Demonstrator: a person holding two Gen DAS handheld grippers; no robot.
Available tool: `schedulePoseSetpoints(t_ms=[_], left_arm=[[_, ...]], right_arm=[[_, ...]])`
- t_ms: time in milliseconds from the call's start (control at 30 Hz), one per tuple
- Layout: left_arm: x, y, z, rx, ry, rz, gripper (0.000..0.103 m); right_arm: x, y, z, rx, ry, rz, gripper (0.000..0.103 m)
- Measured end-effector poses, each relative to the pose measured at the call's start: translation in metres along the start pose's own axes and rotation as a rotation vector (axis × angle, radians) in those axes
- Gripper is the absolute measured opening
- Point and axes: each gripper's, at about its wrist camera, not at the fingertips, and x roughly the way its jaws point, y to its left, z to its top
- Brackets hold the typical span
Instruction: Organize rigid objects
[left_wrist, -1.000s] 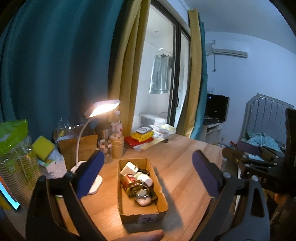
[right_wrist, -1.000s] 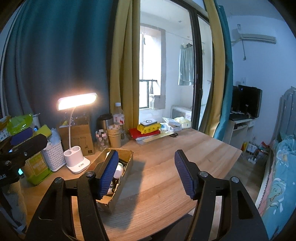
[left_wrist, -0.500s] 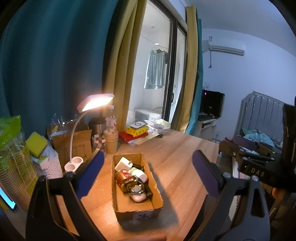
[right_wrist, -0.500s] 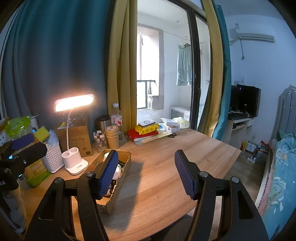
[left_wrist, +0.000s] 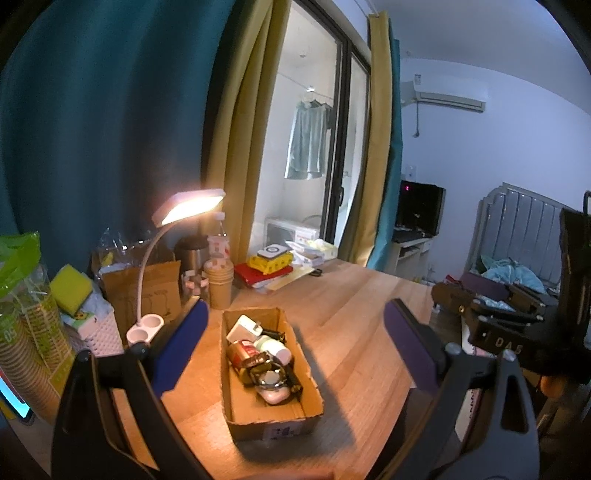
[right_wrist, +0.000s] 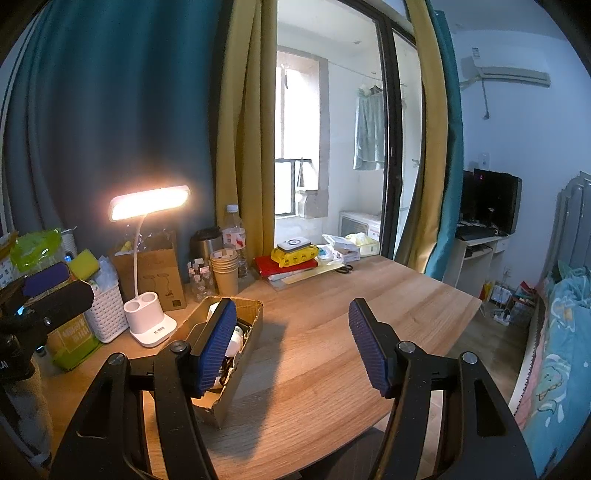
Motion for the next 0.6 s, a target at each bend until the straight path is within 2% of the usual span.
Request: schedulePoseSetpoints(t_ms=[600], left_arm=[[-0.0018, 0.0051, 0.0019, -0.037, 0.013, 0.0, 0.097]], right_arm=[[0.0015, 0.0041, -0.0025, -0.015, 0.004, 0.006, 0.066]])
